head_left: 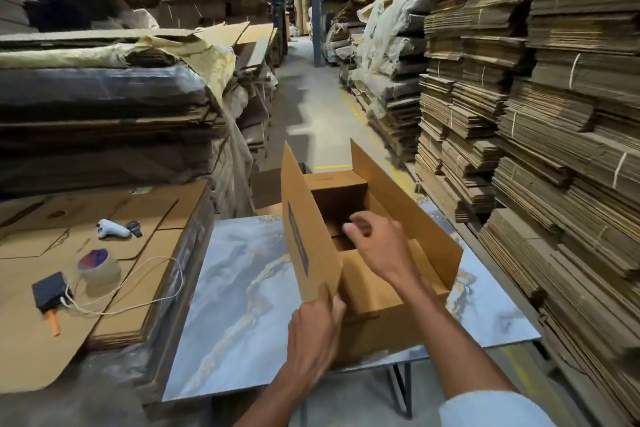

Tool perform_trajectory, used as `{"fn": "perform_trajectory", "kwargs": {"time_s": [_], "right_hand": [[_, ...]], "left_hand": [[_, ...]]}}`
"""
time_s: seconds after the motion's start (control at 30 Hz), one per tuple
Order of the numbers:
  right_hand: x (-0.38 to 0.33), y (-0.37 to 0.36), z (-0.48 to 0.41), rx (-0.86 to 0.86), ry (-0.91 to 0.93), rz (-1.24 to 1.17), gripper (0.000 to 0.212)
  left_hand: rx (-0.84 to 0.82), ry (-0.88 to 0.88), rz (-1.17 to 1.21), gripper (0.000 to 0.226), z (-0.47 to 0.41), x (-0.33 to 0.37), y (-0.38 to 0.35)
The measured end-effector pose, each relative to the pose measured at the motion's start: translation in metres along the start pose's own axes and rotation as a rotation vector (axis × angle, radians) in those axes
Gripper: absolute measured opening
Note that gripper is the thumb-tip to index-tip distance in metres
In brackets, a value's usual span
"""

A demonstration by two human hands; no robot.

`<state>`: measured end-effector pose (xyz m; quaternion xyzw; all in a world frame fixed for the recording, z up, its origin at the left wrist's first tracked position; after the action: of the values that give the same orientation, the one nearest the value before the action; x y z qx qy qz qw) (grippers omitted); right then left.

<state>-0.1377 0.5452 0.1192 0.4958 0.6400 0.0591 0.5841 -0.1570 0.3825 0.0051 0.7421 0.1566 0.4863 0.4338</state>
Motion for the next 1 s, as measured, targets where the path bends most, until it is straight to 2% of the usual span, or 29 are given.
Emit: {"fn": "perform_trajectory", "kwargs": {"time_s": [0.07, 0.1, 0.17, 0.23, 0.33, 0.43, 0.5, 0.6, 0.7, 0.77, 0.87, 0.93, 1.0], "right_hand": [[0.0, -0.045, -0.014, -0.306, -0.212, -0.023, 0.06], [-0.002, -0.06, -0.019, -0.376, -0.232, 0.021, 0.055], [-0.008, -0.072, -0.028, -0.406, -0.177, 0.152, 0.027], [-0.011, -0.075, -0.032, -0.423, -0.08, 0.251, 0.016], [-0.006, -0.069, -0.029, -0.524, 0.06, 0.326, 0.02], [0.017, -0.043, -0.025, -0.635, 0.157, 0.461, 0.03], [0.039, -0.018, -0.027, -0.629, 0.183, 0.59, 0.035], [0.081, 0.027, -0.037, -0.445, 0.112, 0.776, 0.032], [0.109, 0.05, -0.035, -0.373, 0.029, 0.889, 0.026], [0.103, 0.048, -0.033, -0.36, 0.05, 0.906, 0.023], [0.06, 0.012, -0.021, -0.433, 0.157, 0.763, 0.021], [0.023, -0.025, -0.008, -0.518, 0.223, 0.662, 0.019], [-0.011, -0.06, 0.007, -0.536, 0.316, 0.644, 0.022]], "left_hand": [[-0.071, -0.005, -0.048, 0.039, 0.007, 0.015, -0.013], [-0.105, -0.006, -0.035, 0.04, 0.009, 0.021, -0.019], [-0.159, -0.029, 0.013, 0.047, 0.014, 0.026, -0.024], [-0.166, -0.054, 0.046, 0.051, 0.011, 0.02, -0.015], [-0.119, -0.057, 0.108, 0.052, -0.007, -0.001, 0.012], [-0.027, -0.114, 0.155, 0.042, -0.032, -0.007, 0.044], [0.048, -0.146, 0.154, 0.046, -0.051, -0.009, 0.066], [0.162, -0.17, -0.168, 0.069, -0.079, -0.021, 0.091], [0.1, -0.199, -0.441, 0.073, -0.082, -0.025, 0.093], [-0.014, -0.171, -0.449, 0.078, -0.078, -0.027, 0.086], [-0.026, -0.18, -0.402, 0.074, -0.077, -0.023, 0.082], [-0.065, -0.125, -0.276, 0.084, -0.083, -0.023, 0.084], [-0.174, -0.014, -0.067, 0.087, -0.094, -0.024, 0.086]]}}
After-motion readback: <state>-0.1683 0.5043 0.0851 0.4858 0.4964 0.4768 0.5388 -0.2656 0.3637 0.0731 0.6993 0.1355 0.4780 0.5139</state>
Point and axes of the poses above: each hand's wrist, its own z-axis away from the middle knuckle, its own y-axis out of the back of the hand, x = y × z, the point moved 10 cm from there along -z, towards the middle knuckle, and after that the axes turned 4 degrees about z, right-handed, at the moved point
